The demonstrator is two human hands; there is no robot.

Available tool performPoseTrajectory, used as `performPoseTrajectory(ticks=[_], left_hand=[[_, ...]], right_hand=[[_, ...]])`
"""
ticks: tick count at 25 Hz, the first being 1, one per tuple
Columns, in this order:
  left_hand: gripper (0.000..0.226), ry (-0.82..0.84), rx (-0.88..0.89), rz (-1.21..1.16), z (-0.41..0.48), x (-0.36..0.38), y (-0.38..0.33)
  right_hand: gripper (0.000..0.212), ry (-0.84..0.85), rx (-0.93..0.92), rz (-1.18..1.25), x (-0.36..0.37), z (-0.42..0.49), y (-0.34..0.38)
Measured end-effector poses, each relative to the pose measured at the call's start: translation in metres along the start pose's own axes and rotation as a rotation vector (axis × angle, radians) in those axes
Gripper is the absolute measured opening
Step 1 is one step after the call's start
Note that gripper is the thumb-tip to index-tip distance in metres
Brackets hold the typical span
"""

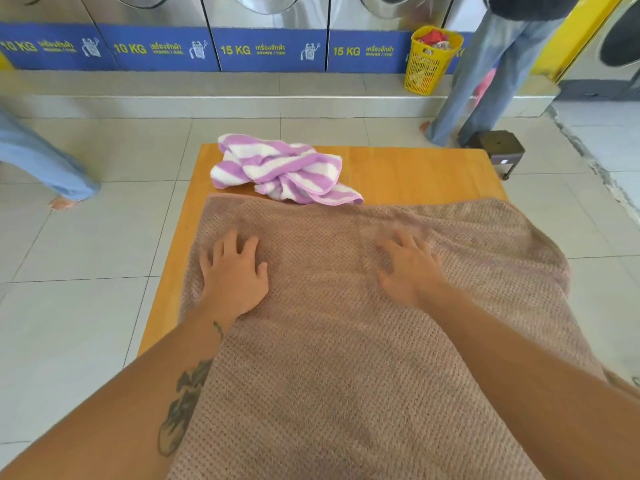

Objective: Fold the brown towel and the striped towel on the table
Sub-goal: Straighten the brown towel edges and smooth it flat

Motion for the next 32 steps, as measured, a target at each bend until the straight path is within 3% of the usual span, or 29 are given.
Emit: performPoseTrajectory(ticks=[3, 8, 12, 15, 18, 22, 24, 27, 30, 32], left_hand=[[0.052, -0.069, -0.076, -0.033, -0.041, -0.015, 0.001], [0.059, 0.031, -0.407, -0.009, -0.139, -0.008, 0.036], [0.058, 0.014, -0.471, -0.08, -0.186, 0.001, 0.035], [0.054, -0.012, -0.368, -0.19, -0.198, 0.004, 0.047], [0.052, -0.022, -0.175, -0.184, -0.19, 0.001, 0.061], [0.047, -0.119, -0.019, -0.107, -0.16, -0.028, 0.081], [0.044, -0.163, -0.031, -0.053, -0.149, -0.045, 0.09], [0.05, -0.242, 0.002, 0.077, -0.166, -0.047, 0.074], [0.057, -0.082, 0.142, 0.037, -0.206, -0.002, 0.042], [0.06, 0.073, 0.121, 0.025, -0.213, 0.024, 0.052]], right_hand=[[0.058, -0.034, -0.042, 0.072, 0.013, -0.073, 0.023], [0.063, -0.053, -0.115, -0.006, 0.045, -0.156, 0.065], [0.064, -0.016, -0.26, -0.047, 0.067, -0.183, 0.098], [0.069, 0.054, -0.344, -0.175, 0.091, -0.199, 0.121], [0.072, 0.065, -0.303, -0.271, 0.105, -0.202, 0.136], [0.075, 0.103, -0.275, -0.165, 0.095, -0.174, 0.165], [0.074, 0.004, -0.252, -0.08, 0.077, -0.163, 0.164], [0.067, -0.146, -0.129, -0.146, 0.068, -0.182, 0.132], [0.065, -0.074, 0.018, -0.125, 0.095, -0.218, 0.1], [0.064, -0.019, 0.088, -0.09, 0.112, -0.235, 0.084]])
Point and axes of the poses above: each hand's wrist, its own z-axis towards the middle knuckle, its own x-axis out of the palm, y = z × x, the point moved 9 cm from there along z, towards the middle knuckle, and after that the axes turned 11 degrees about -z, right-handed, at the moved point
